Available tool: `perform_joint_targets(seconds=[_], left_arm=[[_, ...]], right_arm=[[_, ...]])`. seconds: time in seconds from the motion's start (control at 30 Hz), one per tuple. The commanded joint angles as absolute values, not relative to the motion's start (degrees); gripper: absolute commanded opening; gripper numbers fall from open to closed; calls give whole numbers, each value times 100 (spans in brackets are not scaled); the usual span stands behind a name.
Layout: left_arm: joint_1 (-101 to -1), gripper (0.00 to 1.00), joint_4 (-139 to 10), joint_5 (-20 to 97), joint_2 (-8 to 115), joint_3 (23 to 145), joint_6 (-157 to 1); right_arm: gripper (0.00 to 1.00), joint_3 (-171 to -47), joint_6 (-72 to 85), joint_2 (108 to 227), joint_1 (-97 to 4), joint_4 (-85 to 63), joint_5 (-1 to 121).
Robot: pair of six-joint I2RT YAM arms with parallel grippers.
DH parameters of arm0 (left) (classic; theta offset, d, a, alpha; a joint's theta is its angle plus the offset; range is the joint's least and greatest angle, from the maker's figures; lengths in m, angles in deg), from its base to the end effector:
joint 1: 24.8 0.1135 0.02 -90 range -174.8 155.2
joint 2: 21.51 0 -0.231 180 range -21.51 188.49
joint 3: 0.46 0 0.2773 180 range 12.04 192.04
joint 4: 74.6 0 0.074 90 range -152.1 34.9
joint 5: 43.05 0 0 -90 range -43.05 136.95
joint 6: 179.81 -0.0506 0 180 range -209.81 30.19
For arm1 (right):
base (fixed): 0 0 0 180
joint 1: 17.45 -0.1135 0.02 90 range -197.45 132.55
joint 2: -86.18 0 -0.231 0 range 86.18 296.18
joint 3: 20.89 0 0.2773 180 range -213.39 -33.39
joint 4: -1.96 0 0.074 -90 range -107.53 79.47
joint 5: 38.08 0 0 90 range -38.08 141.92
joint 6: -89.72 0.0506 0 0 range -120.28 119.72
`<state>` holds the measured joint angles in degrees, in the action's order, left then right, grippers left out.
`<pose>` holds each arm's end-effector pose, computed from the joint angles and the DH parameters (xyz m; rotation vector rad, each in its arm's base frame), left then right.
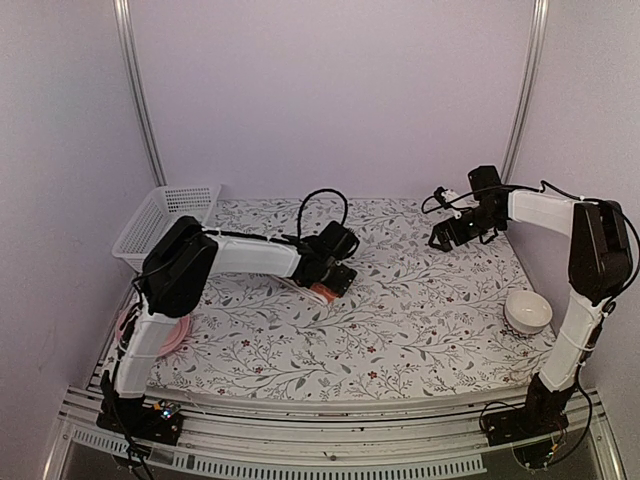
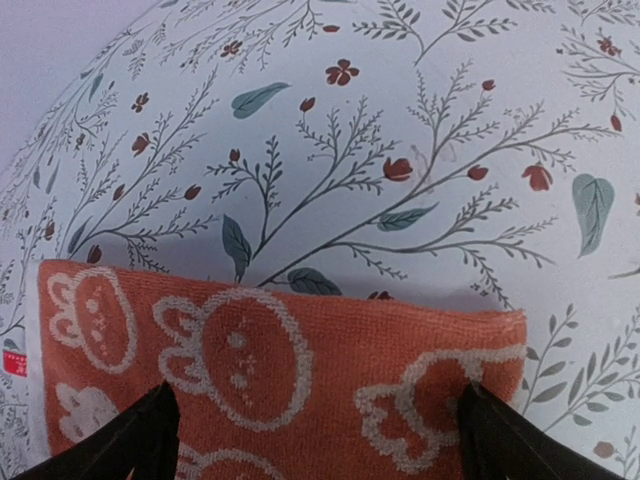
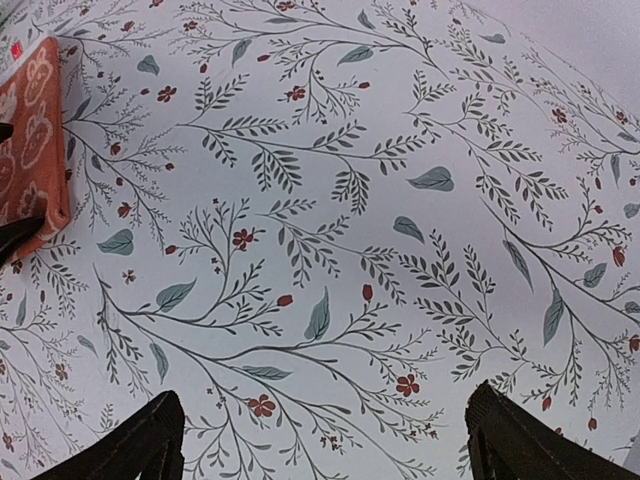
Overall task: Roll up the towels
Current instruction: Rotate the towel at the center of the board, then move the towel to the center of the board.
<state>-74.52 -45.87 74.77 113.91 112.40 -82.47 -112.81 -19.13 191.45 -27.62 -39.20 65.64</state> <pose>0.3509 -0.3775 0.0766 0.6522 2.2424 0.1159 0.4134 0.0864 0.1720 -0.7188 2.3935 0.2391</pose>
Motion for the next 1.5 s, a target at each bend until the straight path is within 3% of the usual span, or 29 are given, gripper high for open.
perform_joint_targets(seconds=[0.0,0.4,0.57,0.9,1.13,1.47], left_arm=[[-7575,97,-4347,7270,11459,11100,-8465],[-8650,97,-5121,5646,10270,8772,-9325],[-8636,97,-5374,6434,9550,8251,-8981],[-8230,97,-5416,7628,8813,8804,-8908],[-7722,97,-5252,8060,8654,8340,-8247],[-7086,97,-5698,7696,9047,8202,-8379]], right_arm=[[99,-11187,-1856,18946,-2772,-3830,6600],[99,-11171,-1891,18849,-2776,-3822,6820],[99,-11161,-1885,18866,-2769,-3823,6875],[99,-11083,-1990,18834,-2851,-3735,7239],[99,-11613,-2367,19355,-4029,-3479,6175],[99,-12888,-2441,20718,-5188,-3487,5668]])
